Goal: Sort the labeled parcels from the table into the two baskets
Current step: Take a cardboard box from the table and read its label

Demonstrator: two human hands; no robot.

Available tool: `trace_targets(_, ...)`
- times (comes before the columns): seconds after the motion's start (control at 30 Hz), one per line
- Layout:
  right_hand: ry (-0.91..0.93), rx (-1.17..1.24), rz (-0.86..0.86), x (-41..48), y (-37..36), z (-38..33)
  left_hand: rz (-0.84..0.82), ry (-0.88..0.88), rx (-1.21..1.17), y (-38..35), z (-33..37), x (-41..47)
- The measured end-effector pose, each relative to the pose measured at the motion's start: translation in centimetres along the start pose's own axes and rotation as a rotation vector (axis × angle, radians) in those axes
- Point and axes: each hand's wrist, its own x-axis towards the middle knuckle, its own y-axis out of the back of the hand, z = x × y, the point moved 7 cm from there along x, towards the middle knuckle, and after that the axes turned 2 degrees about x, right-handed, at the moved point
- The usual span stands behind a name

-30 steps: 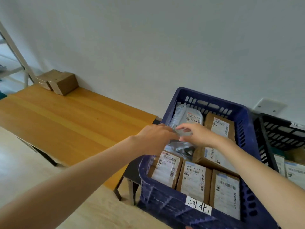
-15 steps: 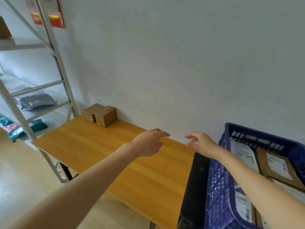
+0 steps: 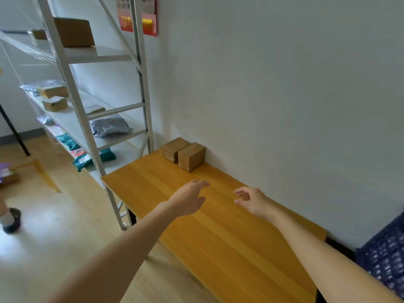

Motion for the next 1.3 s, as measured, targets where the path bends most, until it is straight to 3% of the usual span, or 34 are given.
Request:
trace_targets(0.47, -0.095, 0.208, 0.013, 23.4, -8.4, -0.9, -0.121, 0.155, 0.048, 4.4, -19.5, 15.4)
trace_targets(0.7, -0.189, 0.209, 0.035, 28.5, -11.2, -1.2, -0.190, 0.192, -0.016, 3.9, -26.0, 20.5)
trace_targets(0.93, -0.335, 0.223, 0.103, 31.5, -15.4, -0.6, -0.362, 0.178, -0.083, 1.2, -30.6, 26.1)
trace_targets(1.3, -0.563, 0.263, 0.253, 38.0, -15.7, -2.5, -0.428, 0.251, -0.489, 0.6, -34.8, 35.3)
